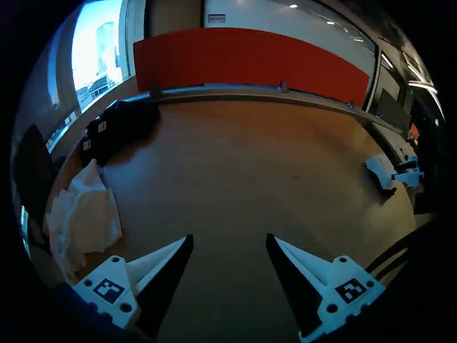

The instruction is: Fold towel

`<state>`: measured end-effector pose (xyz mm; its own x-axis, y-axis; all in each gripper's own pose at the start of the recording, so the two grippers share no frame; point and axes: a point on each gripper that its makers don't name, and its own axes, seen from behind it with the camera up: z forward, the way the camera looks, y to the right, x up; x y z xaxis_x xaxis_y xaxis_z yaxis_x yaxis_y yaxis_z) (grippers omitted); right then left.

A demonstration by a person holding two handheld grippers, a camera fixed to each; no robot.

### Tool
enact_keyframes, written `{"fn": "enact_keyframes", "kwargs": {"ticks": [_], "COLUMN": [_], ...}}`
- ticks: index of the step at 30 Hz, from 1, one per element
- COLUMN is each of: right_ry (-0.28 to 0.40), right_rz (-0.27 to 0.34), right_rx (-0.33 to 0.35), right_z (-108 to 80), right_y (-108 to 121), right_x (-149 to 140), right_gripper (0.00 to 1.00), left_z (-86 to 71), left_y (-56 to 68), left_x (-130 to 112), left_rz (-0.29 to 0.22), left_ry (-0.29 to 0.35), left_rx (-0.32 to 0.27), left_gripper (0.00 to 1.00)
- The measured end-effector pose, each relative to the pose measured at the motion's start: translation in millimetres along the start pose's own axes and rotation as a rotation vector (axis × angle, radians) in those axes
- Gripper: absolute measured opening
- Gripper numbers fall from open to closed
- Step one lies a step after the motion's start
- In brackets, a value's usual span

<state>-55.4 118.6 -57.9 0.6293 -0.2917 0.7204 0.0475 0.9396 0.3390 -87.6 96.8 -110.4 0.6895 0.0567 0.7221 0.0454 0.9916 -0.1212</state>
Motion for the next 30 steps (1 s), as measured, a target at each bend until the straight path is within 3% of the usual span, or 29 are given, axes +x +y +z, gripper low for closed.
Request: {"fn": "enact_keyframes", "kwargs": {"ticks": [14, 24, 30], "right_ry": [0.216, 0.484, 0.57], "right_rz": [0.119, 0.228, 0.242], "right_rx": [-0.076, -0.17, -0.212], "right_z": [-18.9, -48.7, -61.4], "right_y": [-0.7, 15.3, 19.3], "right_x": [40.0, 90.0, 104.9], "right_gripper": [1.0, 1.0, 1.0], "left_z": [-0.7, -0.1, 0.3], "left_y": [-5.4, -11.1, -10.7], "left_x": [29.5, 46.0, 55.9], "left_rz": [0.0, -0.01, -0.014], "left_ry": [0.071, 0.119, 0.145], "left_rx": [0.004, 0.014, 0.011], "left_gripper": [0.94, 0.94, 0.94]}}
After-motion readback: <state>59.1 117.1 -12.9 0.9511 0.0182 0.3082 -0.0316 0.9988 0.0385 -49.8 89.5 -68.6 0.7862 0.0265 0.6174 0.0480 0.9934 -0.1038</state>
